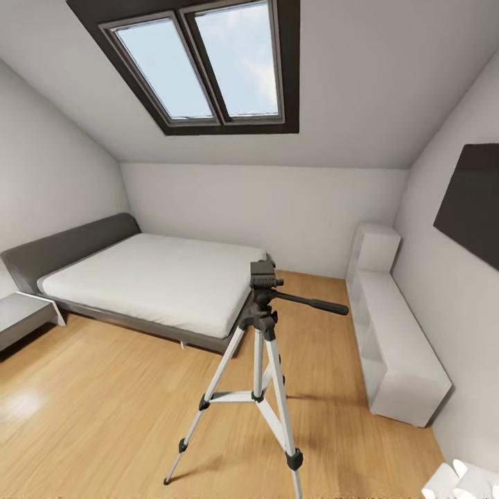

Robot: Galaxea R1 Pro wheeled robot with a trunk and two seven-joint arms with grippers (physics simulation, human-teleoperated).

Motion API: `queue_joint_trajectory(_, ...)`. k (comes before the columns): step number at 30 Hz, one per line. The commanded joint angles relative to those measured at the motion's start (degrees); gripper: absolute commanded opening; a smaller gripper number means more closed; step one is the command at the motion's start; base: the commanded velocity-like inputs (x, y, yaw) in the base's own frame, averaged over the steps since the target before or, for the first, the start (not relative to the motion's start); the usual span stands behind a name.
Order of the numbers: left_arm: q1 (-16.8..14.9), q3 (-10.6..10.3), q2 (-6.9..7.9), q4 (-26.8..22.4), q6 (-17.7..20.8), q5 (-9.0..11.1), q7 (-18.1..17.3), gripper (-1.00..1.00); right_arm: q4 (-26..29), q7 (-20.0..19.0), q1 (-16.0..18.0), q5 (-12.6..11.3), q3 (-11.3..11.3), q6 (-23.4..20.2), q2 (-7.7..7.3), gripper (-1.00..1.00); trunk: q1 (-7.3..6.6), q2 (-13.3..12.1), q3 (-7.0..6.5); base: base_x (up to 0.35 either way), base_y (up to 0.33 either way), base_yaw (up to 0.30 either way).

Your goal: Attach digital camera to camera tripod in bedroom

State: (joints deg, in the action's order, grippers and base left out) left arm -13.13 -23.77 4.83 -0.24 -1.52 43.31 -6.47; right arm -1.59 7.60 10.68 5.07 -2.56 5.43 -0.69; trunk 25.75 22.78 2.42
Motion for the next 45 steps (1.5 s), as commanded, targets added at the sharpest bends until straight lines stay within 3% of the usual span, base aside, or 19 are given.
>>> queue_joint_trajectory(1,-0.1,-0.5,0.00,0.1,-0.2,0.5,-0.3,-1.00,-0.2,0.2,0.1,0.5,-0.3,0.3,0.00,1.00,0.03,0.1,0.22,0.000,0.000,0.000)
queue_joint_trajectory(45,-0.1,-0.5,0.00,0.1,-0.3,0.5,-0.2,-1.00,-0.2,0.3,0.0,0.4,-0.2,0.3,-0.02,1.00,0.03,0.1,4.28,0.000,0.000,0.000)
